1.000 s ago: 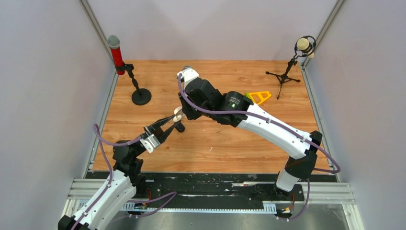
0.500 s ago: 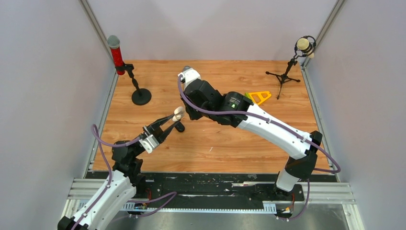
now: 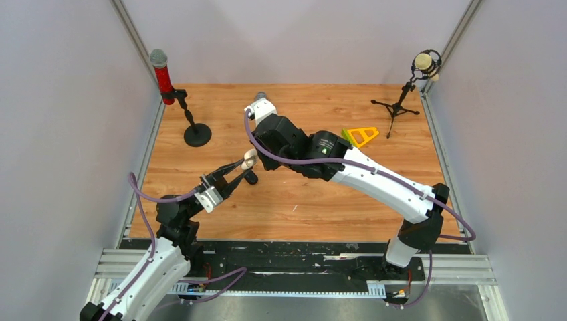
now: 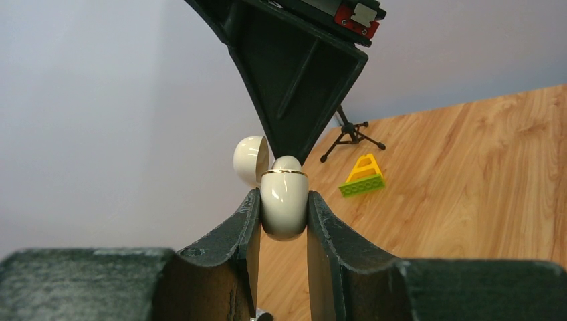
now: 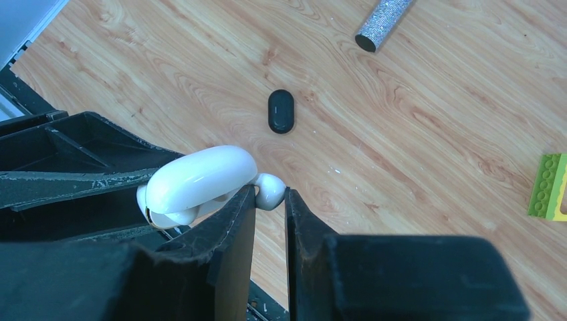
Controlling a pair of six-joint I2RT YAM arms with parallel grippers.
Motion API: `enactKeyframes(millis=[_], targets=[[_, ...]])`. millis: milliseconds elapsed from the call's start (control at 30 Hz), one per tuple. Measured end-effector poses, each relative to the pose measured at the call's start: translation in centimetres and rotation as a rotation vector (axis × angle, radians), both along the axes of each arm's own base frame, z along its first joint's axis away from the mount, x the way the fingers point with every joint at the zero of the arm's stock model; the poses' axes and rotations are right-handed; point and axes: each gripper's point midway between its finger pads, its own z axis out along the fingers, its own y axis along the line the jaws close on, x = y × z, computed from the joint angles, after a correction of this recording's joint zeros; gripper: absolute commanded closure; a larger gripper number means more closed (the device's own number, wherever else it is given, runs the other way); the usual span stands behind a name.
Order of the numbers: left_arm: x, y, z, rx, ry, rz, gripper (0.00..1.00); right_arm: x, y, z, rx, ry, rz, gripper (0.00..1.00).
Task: Insert the wireless bluetooth earbuds into the charging case
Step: Place the earbud in the charging case.
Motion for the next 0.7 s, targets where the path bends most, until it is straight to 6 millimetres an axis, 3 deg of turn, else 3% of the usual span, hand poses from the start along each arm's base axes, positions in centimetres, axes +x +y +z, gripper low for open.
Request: enactKeyframes(millis=[267,700], targets=[[0.1,0.0,-0.4,0.004,0.02,-0.001,1.0,0.0,0.4,-0.4,-0.074,-0.071,0.036,1.0],[2.1,0.5,-2.0,0.018,0.123,0.08,1.0,1.3,1.4,-2.7,-0.195,-0.138,0.039,1.0]])
